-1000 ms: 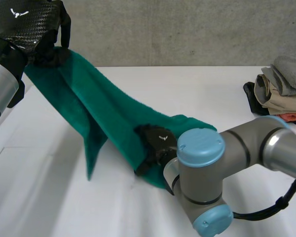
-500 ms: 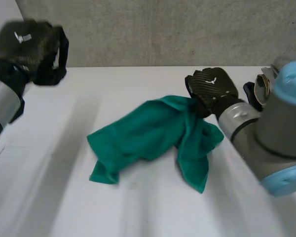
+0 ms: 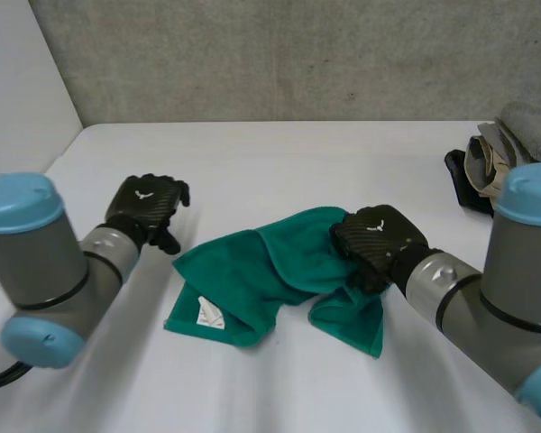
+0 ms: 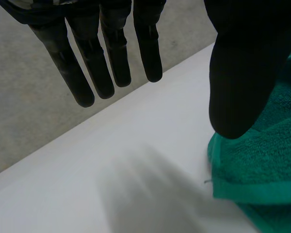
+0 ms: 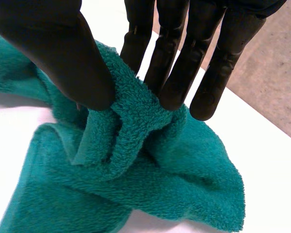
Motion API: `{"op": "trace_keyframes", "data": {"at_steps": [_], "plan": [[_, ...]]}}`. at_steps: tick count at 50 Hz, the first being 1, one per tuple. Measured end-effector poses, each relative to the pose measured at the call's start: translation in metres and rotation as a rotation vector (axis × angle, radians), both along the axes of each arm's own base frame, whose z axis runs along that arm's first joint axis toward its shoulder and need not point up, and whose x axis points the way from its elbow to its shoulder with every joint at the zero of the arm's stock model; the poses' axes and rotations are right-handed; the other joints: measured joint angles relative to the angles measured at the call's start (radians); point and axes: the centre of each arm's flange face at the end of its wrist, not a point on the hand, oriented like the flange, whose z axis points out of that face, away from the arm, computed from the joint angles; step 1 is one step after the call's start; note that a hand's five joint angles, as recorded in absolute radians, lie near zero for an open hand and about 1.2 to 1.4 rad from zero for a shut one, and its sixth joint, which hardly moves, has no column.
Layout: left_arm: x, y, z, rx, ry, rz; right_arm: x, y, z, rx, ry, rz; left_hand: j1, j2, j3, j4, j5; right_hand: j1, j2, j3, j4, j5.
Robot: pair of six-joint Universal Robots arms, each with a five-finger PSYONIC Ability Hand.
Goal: Fold the laundry.
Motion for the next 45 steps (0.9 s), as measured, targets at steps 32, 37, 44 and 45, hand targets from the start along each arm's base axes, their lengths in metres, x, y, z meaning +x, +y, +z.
{"op": "trace_keyframes", "data": {"at_steps": [32,37,44,45], "plan": [[-0.051,-0.023,-0.054,0.161,-0.067,-0.105,-0.025,-0.004,0.022,-0.061,-0.035,0.005,0.589,0.638,0.629,0.645,0.603,0.0,0.0,0.0,0.0,0.0],[-0.05,-0.015,-0.041,0.135,-0.075,-0.102,-0.024,-0.011,0.033,-0.106,-0.021,0.007,0.589,0.638,0.629,0.646,0.603,0.0,0.0,0.0,0.0,0.0],[-0.053,-0.018,-0.002,-0.047,-0.035,-0.092,-0.012,-0.052,0.035,-0.155,0.009,-0.036,0.589,0.64,0.632,0.649,0.603,0.0,0.0,0.0,0.0,0.0],[-0.054,-0.021,0.002,-0.071,-0.029,-0.09,-0.011,-0.056,0.035,-0.163,0.008,-0.042,0.589,0.641,0.633,0.649,0.603,0.0,0.0,0.0,0.0,0.0]]}}
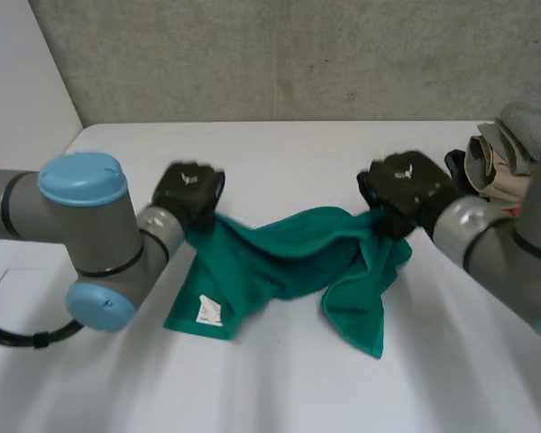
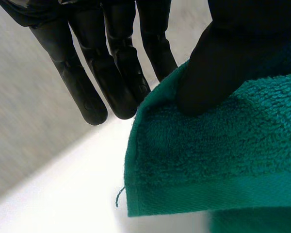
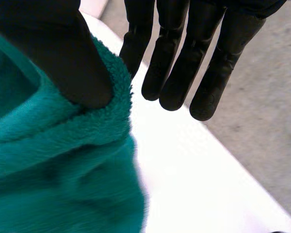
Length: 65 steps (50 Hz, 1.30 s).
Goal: Fold the laundry.
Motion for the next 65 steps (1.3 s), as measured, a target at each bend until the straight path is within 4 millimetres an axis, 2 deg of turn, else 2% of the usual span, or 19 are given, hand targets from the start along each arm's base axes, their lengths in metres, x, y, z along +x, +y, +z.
{"op": "trace_keyframes", "data": {"at_steps": [5,7,8,10,14,15,20,22,23,29,39,45,50,52,53,56,57,58,65], "plan": [[-0.008,-0.025,0.041,-0.236,0.062,0.037,0.012,-0.038,0.022,-0.135,-0.048,-0.054,0.0,0.0,0.0,0.0,0.0,0.0,0.0,0.0,0.0,0.0],[-0.014,-0.037,0.082,-0.42,0.115,0.078,0.019,-0.06,0.054,-0.286,-0.128,-0.079,0.0,0.0,0.0,0.0,0.0,0.0,0.0,0.0,0.0,0.0],[-0.014,-0.037,0.082,-0.42,0.115,0.078,0.019,-0.06,0.054,-0.286,-0.128,-0.079,0.0,0.0,0.0,0.0,0.0,0.0,0.0,0.0,0.0,0.0],[-0.016,-0.034,0.129,-0.569,0.185,0.104,0.022,-0.07,0.092,-0.434,-0.229,-0.087,0.0,0.0,0.0,0.0,0.0,0.0,0.0,0.0,0.0,0.0],[-0.011,-0.01,0.186,-0.701,0.282,0.108,0.017,-0.063,0.157,-0.619,-0.374,-0.062,0.0,0.0,0.0,0.0,0.0,0.0,0.0,0.0,0.0,0.0],[-0.011,-0.01,0.186,-0.701,0.282,0.108,0.017,-0.063,0.157,-0.619,-0.374,-0.062,0.0,0.0,0.0,0.0,0.0,0.0,0.0,0.0,0.0,0.0],[0.006,0.046,0.225,-0.743,0.351,0.074,-0.004,-0.033,0.21,-0.681,-0.411,0.028,0.0,0.002,0.001,0.0,0.0,-0.001,0.0,0.0,0.0,0.0],[0.009,0.056,0.226,-0.74,0.355,0.066,-0.008,-0.028,0.211,-0.664,-0.398,0.042,0.0,0.002,0.002,0.0,0.0,0.0,0.0,0.0,0.0,0.0],[0.015,0.074,0.225,-0.727,0.354,0.052,-0.014,-0.021,0.209,-0.614,-0.368,0.064,0.0,0.002,0.002,0.0,0.0,0.0,0.0,0.0,0.0,0.0],[0.03,0.111,0.206,-0.663,0.324,0.025,-0.035,-0.011,0.187,-0.436,-0.282,0.09,0.0,0.003,0.003,0.0,0.0,0.0,0.0,0.0,0.0,0.0],[0.027,0.132,0.163,-0.513,0.247,-0.025,-0.053,-0.024,0.137,-0.216,-0.157,0.088,0.0,0.003,0.003,0.0,0.0,0.0,0.0,0.0,0.0,0.0],[0.012,0.117,0.128,-0.417,0.186,-0.039,-0.035,-0.049,0.083,-0.116,-0.055,0.103,0.0,0.003,0.003,0.0,0.0,0.0,0.0,0.0,0.0,0.0],[0.001,0.094,0.095,-0.347,0.129,-0.027,0.001,-0.064,0.013,-0.071,0.039,0.135,0.0,0.003,0.003,0.0,0.0,-0.012,-0.019,-0.023,-0.017,-0.01],[0.0,0.086,0.087,-0.33,0.114,-0.018,0.009,-0.066,0.0,-0.08,0.052,0.137,0.0,0.003,0.003,0.0,0.0,-0.168,-0.213,-0.199,-0.201,-0.179],[-0.001,0.077,0.078,-0.312,0.098,-0.005,0.018,-0.067,-0.014,-0.097,0.063,0.135,0.0,0.003,0.003,0.0,0.0,-0.446,-0.53,-0.527,-0.511,-0.488],[0.001,0.067,0.069,-0.293,0.081,0.013,0.023,-0.067,-0.025,-0.113,0.069,0.124,0.0,0.003,0.003,0.0,0.0,-0.547,-0.624,-0.621,-0.622,-0.603],[0.002,0.061,0.064,-0.284,0.073,0.024,0.026,-0.067,-0.03,-0.123,0.072,0.112,0.0,0.003,0.003,0.0,0.0,-0.747,-0.892,-0.89,-0.891,-0.865],[0.005,0.054,0.058,-0.272,0.062,0.042,0.026,-0.065,-0.033,-0.133,0.075,0.083,0.0,0.003,0.003,0.0,0.0,-0.783,-0.941,-0.956,-0.948,-0.915],[0.018,0.036,0.046,-0.243,0.038,0.102,-0.003,-0.041,-0.011,-0.119,0.071,-0.131,0.0,0.003,0.003,0.0,0.0,-0.786,-0.951,-0.974,-0.954,-0.92]]}}
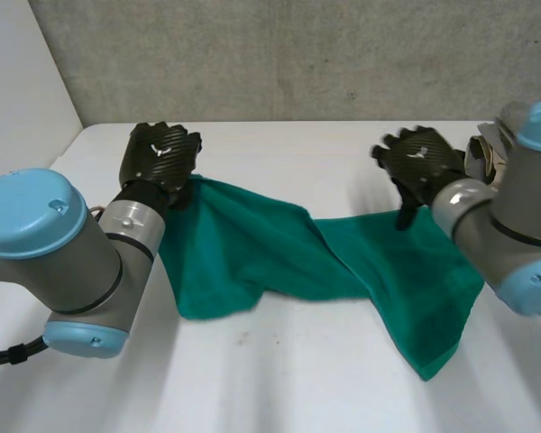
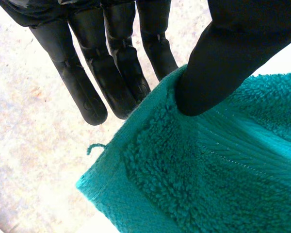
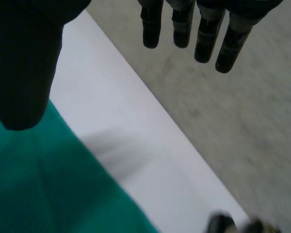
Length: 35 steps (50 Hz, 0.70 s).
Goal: Fold the laundry.
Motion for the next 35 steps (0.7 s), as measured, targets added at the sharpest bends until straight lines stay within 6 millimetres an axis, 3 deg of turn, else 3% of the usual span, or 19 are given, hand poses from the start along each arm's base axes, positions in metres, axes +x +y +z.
{"op": "trace_keyframes", "data": {"at_steps": [4,5,6,8,9,11,14,19,26,28,32,35], "plan": [[0.004,-0.001,-0.002,0.009,-0.001,0.013,-0.023,0.034,0.002,0.104,0.001,-0.081,0.0,0.0,0.0,0.0,0.0,0.004,0.003,0.017,0.003,0.004],[0.004,-0.001,-0.002,0.009,-0.001,0.013,-0.023,0.034,0.002,0.104,0.001,-0.081,0.0,0.0,0.0,0.0,0.0,0.004,0.003,0.017,0.003,0.004],[0.005,-0.001,-0.003,0.014,-0.001,0.015,-0.035,0.057,-0.009,0.198,0.015,-0.1,0.0,0.0,0.0,0.0,0.0,0.015,0.045,0.072,0.038,0.042],[0.006,-0.001,-0.004,0.016,-0.001,0.015,-0.043,0.074,-0.021,0.271,0.027,-0.101,0.0,0.0,0.0,0.0,0.0,0.098,0.133,0.149,0.123,0.113],[0.006,-0.001,-0.004,0.016,-0.001,0.015,-0.043,0.074,-0.021,0.271,0.027,-0.101,0.0,0.0,0.0,0.0,0.0,0.098,0.133,0.149,0.123,0.113],[0.006,0.0,-0.004,0.018,0.0,0.015,-0.051,0.094,-0.042,0.356,0.034,-0.082,0.0,0.0,0.0,0.0,0.0,0.142,0.177,0.199,0.173,0.158],[0.006,0.0,-0.005,0.021,0.0,0.014,-0.056,0.107,-0.06,0.394,0.028,-0.064,0.0,0.0,0.0,0.0,0.0,0.176,0.2,0.235,0.214,0.189],[0.006,0.001,-0.006,0.024,-0.002,0.012,-0.061,0.111,-0.082,0.36,0.003,-0.056,0.0,0.0,0.0,0.0,0.0,0.176,0.2,0.235,0.214,0.189],[0.006,0.002,-0.007,0.027,-0.003,0.011,-0.062,0.098,-0.103,0.281,-0.01,-0.079,0.0,0.0,0.0,0.0,0.0,0.212,0.217,0.276,0.256,0.227],[0.006,0.002,-0.007,0.028,-0.004,0.011,-0.062,0.094,-0.106,0.276,-0.005,-0.089,0.0,0.0,0.0,0.0,0.0,0.263,0.308,0.328,0.306,0.272],[0.006,0.003,-0.008,0.03,-0.005,0.011,-0.062,0.087,-0.111,0.261,0.0,-0.106,0.0,0.0,0.0,0.0,0.0,0.689,0.827,0.835,0.812,0.758],[0.006,0.004,-0.007,0.03,-0.005,0.01,-0.062,0.081,-0.111,0.24,-0.008,-0.114,0.0,0.0,0.0,0.0,0.0,0.749,0.901,0.91,0.889,0.842]]}}
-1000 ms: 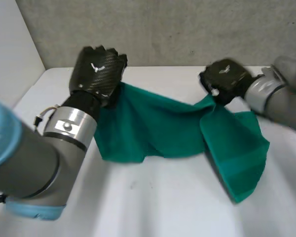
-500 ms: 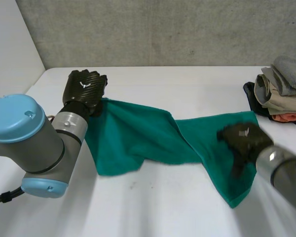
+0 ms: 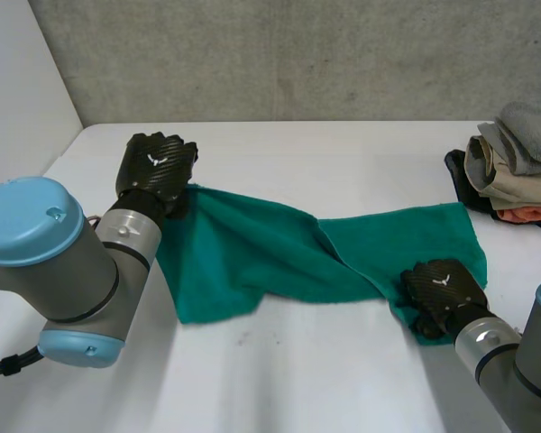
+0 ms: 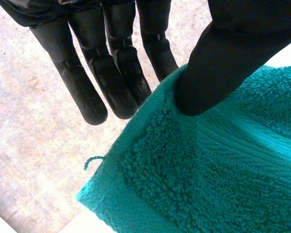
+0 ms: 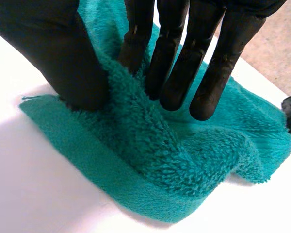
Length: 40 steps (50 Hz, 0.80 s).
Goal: Fold the laundry.
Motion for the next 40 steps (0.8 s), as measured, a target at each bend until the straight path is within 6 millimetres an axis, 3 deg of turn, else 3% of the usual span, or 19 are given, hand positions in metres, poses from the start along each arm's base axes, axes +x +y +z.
{"op": "trace_keyframes", "data": {"at_steps": [11,15,18,21,22,23,26,29,31,35,40], "plan": [[0.002,0.005,0.008,-0.014,0.008,-0.003,-0.001,-0.016,0.011,-0.061,-0.02,-0.015,0.0,0.0,0.0,0.0,0.0,0.032,0.044,0.065,0.066,0.065],[0.004,0.009,0.01,-0.012,-0.001,-0.003,-0.004,-0.026,0.026,-0.082,-0.016,-0.03,0.0,0.0,0.0,0.0,0.0,0.032,0.044,0.065,0.066,0.065],[0.008,0.015,0.016,-0.01,-0.008,0.0,-0.01,-0.035,0.05,-0.11,-0.014,-0.048,0.0,0.0,0.0,0.0,0.0,0.032,0.044,0.065,0.066,0.065],[0.016,0.022,0.03,-0.012,-0.013,0.012,-0.022,-0.042,0.094,-0.143,-0.001,-0.066,0.0,0.0,0.0,0.0,0.0,0.032,0.044,0.065,0.066,0.07],[0.018,0.023,0.032,-0.013,-0.013,0.015,-0.023,-0.043,0.1,-0.144,0.002,-0.067,0.0,0.0,0.0,0.0,0.0,0.032,0.044,0.065,0.066,0.07],[0.025,0.027,0.042,-0.014,-0.015,0.026,-0.03,-0.042,0.126,-0.151,0.018,-0.066,0.0,0.0,0.0,0.0,0.0,0.032,0.044,0.065,0.067,0.074],[0.036,0.033,0.055,-0.005,-0.022,0.044,-0.036,-0.036,0.156,-0.132,0.05,-0.044,0.0,0.0,0.0,0.0,0.0,0.032,0.044,0.065,0.067,0.074],[0.049,0.038,0.06,0.033,-0.045,0.06,-0.038,-0.029,0.173,-0.075,0.091,0.003,0.0,0.0,0.0,0.0,0.0,0.032,0.044,0.065,0.067,0.074],[0.054,0.04,0.058,0.076,-0.068,0.06,-0.037,-0.027,0.176,-0.019,0.122,0.043,0.0,0.0,0.0,0.0,0.0,0.032,0.044,0.065,0.067,0.074],[0.056,0.034,0.037,0.175,-0.129,0.038,-0.033,-0.037,0.162,0.066,0.173,0.095,0.0,0.0,0.0,0.0,0.0,0.032,0.044,0.065,0.067,0.074],[0.048,-0.003,-0.006,0.25,-0.225,0.013,-0.019,-0.076,0.131,0.077,0.246,0.117,0.0,0.0,0.0,0.0,0.0,0.032,0.044,0.065,0.067,0.074]]}}
